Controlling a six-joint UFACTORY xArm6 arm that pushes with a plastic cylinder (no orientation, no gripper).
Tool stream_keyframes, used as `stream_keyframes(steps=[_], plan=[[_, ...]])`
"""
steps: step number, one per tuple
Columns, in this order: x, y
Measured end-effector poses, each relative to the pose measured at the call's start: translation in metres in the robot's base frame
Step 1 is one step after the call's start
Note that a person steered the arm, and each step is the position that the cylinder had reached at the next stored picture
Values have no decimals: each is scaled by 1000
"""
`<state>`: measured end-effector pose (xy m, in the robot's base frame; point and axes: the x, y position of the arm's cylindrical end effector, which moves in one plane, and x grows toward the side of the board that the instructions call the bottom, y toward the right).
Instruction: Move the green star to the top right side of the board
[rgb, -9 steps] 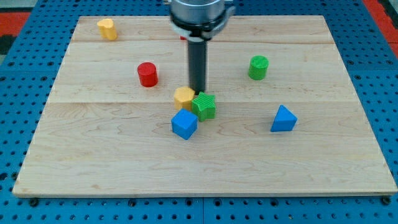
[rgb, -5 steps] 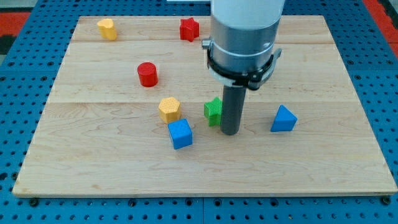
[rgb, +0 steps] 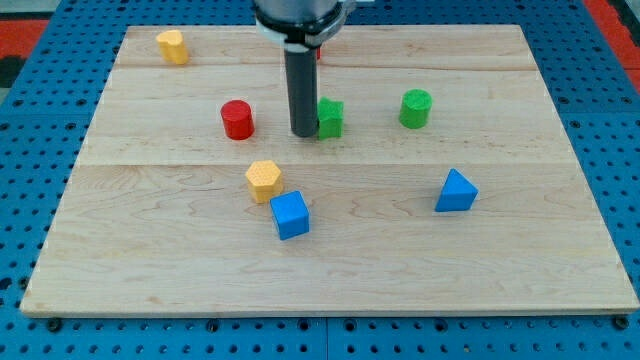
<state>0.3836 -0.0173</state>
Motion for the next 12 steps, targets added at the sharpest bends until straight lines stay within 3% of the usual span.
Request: stream_keyframes(steps=[1,2,4,5,6,7,8,9,11,12], plan=[[-27,45],[-14,65],[-84,129],[-96,156],[-98,103],[-119,103],[-119,150],[-112,142],[-79,215],[-79,217]])
